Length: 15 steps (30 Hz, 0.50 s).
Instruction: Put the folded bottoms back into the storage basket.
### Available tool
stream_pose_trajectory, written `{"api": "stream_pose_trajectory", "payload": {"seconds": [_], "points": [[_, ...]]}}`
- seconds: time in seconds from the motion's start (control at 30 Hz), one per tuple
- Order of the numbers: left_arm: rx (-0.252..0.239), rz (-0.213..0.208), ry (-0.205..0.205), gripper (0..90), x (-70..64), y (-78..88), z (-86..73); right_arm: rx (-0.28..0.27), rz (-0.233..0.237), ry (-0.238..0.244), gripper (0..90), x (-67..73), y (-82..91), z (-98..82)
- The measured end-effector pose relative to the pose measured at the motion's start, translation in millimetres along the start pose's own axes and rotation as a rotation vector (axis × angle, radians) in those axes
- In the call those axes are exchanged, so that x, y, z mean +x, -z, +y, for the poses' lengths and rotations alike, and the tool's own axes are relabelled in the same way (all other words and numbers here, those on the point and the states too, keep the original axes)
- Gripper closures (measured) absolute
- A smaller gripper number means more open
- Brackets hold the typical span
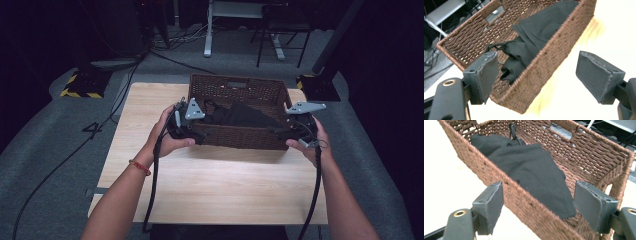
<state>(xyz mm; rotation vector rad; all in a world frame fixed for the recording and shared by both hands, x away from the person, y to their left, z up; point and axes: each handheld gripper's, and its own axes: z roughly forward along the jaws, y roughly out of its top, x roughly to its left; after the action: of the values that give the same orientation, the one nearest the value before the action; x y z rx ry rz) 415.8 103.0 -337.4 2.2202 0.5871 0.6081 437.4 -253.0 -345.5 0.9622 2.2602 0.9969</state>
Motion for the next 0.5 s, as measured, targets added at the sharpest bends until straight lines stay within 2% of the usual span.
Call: {"api": "stream_pose_trajectory", "payload": {"seconds": [0.17,0.47,0.5], "points": [[0.01,0.01,-0.031,18.5,-10.6,5.8,-11.1,-0.004,-0.015,0.018,24.6,3.9,9.1,-12.7],[0.049,-0.013,-0.036,17.3,-30.0,10.2,-42.1,-0.014,-0.03,0.024,25.6,11.5,25.4,-40.7],[0.048,-0.027,-0.036,17.4,-34.4,12.0,-49.5,-0.017,-0.043,0.032,25.5,14.2,28.5,-46.1]]}}
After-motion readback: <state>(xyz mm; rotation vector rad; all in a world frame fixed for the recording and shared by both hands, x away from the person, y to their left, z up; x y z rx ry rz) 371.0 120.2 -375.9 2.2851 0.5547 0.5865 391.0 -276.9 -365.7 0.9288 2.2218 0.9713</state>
